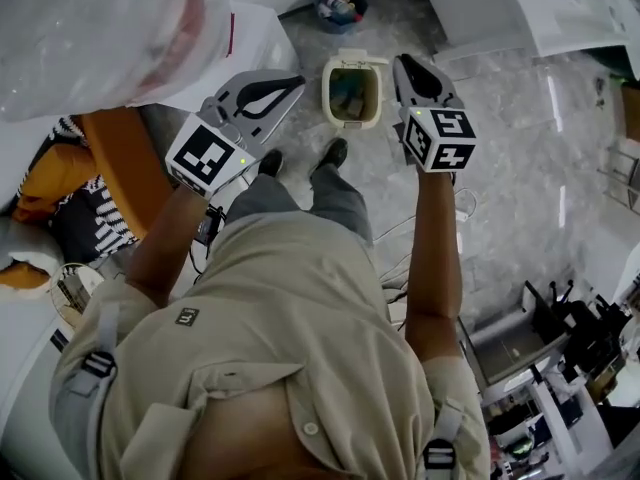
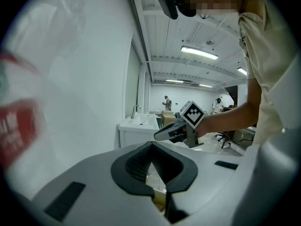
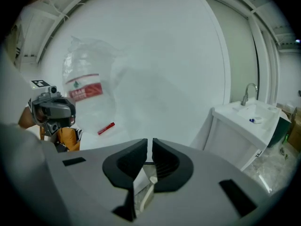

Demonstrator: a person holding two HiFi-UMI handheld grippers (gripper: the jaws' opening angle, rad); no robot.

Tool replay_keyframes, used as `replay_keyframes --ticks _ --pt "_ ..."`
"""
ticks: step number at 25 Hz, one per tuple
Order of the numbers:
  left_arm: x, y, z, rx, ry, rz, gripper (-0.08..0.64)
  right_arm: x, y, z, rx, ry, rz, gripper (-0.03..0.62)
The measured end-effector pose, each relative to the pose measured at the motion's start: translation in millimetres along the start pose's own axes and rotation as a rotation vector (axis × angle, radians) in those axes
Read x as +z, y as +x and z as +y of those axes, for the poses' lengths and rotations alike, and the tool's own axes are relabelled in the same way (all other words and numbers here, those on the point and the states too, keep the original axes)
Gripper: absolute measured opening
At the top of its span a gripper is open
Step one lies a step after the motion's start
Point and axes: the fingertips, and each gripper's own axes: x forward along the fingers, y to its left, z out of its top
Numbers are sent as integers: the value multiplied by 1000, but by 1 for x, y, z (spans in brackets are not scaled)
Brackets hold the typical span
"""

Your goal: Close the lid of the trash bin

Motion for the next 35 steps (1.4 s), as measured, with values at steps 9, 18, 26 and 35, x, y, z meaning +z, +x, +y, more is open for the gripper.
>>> replay_keyframes --ticks 9,18,26,35 --pt "-45 22 9 35 -87 48 14 -69 74 -35 52 24 131 33" --pt "-89 30 26 69 -177 102 14 -134 137 -49 107 -7 258 110" --pt "-132 25 35 87 -233 144 14 -195 194 -49 165 -43 367 131" --pt "-169 23 37 94 -281 179 14 -239 225 -48 210 -81 429 151"
